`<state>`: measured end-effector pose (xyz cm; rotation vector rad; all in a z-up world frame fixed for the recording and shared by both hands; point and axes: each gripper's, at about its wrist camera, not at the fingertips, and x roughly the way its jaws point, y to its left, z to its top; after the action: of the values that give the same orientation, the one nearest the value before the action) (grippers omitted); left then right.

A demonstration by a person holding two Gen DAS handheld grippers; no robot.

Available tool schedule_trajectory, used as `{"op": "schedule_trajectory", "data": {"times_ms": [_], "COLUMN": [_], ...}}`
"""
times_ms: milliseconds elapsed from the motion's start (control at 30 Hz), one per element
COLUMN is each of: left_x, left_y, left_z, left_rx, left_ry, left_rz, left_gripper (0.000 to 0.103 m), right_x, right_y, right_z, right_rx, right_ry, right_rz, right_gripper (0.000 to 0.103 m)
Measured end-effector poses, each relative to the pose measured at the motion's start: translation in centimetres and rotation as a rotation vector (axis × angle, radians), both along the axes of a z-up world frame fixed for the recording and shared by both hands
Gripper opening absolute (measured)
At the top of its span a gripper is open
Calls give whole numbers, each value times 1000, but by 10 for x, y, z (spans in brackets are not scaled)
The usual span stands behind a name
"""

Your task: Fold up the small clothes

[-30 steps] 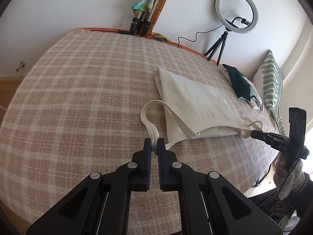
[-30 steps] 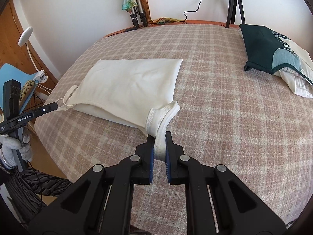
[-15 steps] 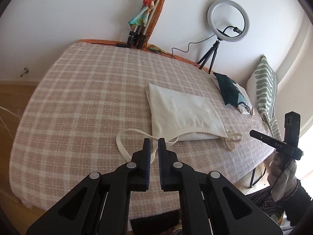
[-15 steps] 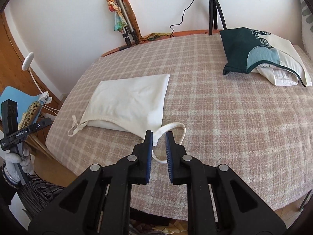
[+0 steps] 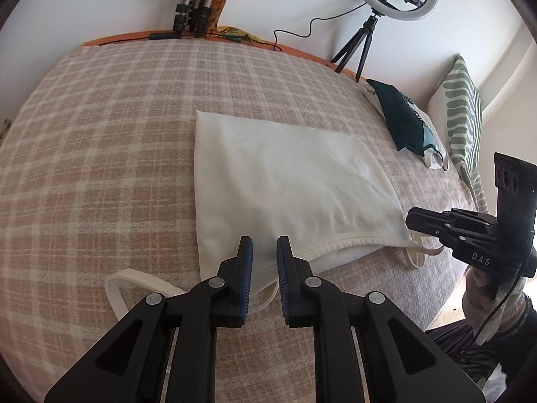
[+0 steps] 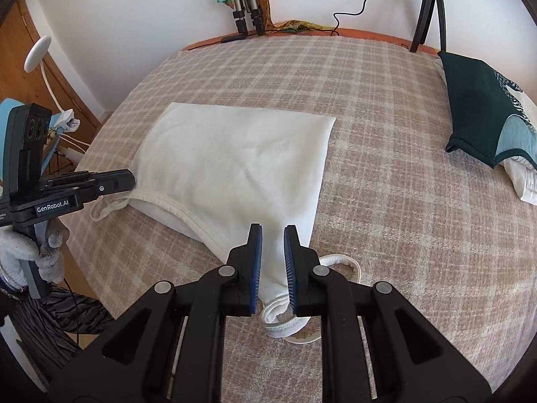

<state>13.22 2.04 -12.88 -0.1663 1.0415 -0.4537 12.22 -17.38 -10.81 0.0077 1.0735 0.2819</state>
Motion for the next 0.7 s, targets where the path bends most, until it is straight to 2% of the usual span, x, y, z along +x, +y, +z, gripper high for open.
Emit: {"op": "schedule_trajectory", "data": {"times_ms": [133,200,300,333,367,400,433,467,500,633,700], "left_x": [-12,-15,-12,-8,-2,6,14,21,30,59,72], "left_y": [15,26,42,44,45,47,49,52,53,55,61], "left_z": [-10,-6,10,16,21,26,29,31,31,24,16], "left_rx": [2,-26,-61,-63,-65,-75,-94,-126,-158,-224,-300], "left_ry": [43,65,48,30,15,8,4,2,9,42,80], "left_rz": [-5,8,32,38,50,63,82,97,99,105,118], "left_gripper": [13,13,13,14,19,24,38,44,46,46,46], "right_x": [-10,-15,-20,-19,-16,-13,-10,-5,0,16,18], "right_y": [-10,-18,-32,-36,-40,-46,-52,-58,-62,-68,-68], "right_z": [-13,-16,-5,1,6,10,13,15,14,1,-8], "right_rx": [5,41,117,135,144,158,183,217,253,334,367], "right_ry": [76,114,95,78,57,36,16,6,18,85,122], "right_rz": [-9,-19,-19,-19,-33,-59,-86,-109,-117,-154,-154], "right_gripper": [14,14,14,18,26,50,65,65,65,65,65]}}
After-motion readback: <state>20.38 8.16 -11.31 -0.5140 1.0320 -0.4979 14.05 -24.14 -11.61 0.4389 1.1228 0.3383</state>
